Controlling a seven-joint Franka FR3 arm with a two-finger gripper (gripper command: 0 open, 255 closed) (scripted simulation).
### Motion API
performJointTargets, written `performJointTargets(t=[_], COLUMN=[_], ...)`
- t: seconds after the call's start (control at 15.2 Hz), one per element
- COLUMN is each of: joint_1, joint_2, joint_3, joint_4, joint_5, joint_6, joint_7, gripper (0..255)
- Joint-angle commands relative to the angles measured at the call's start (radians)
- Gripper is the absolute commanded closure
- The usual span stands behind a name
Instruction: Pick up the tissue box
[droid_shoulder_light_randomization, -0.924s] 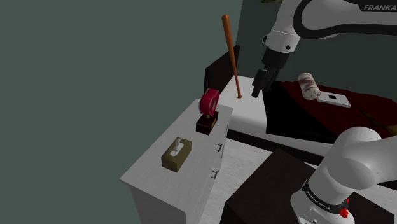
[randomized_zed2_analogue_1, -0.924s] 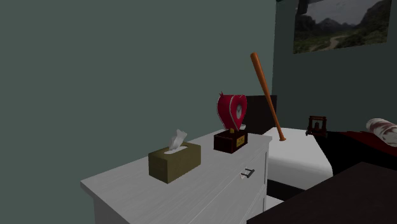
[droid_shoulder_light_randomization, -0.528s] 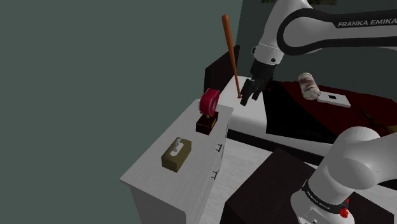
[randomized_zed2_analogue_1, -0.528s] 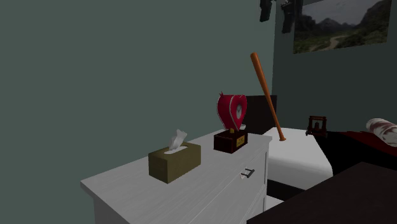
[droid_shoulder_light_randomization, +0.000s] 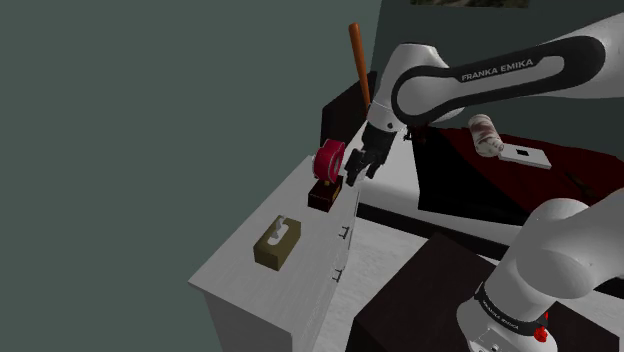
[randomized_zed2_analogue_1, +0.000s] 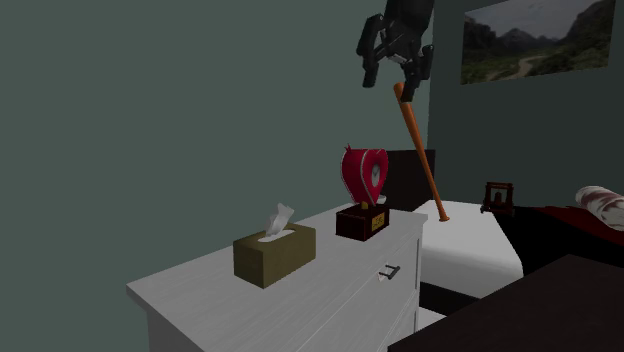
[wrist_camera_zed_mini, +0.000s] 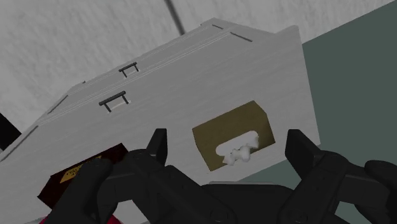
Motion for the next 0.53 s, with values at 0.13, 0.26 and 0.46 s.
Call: performJointTargets(t=[0.13,0.26,0.46], joint_1=[0.02,0.03,0.044], joint_2=[0.148,0.225,0.345], joint_3=[0.03,0.041,0.057], joint_4=[0.0,0.014,0.047], joint_5=[0.052,0.076,0.11], joint_6=[0.169,0.242,0.344], joint_7=[0.011,0.013,0.014], gripper=[0,0,0])
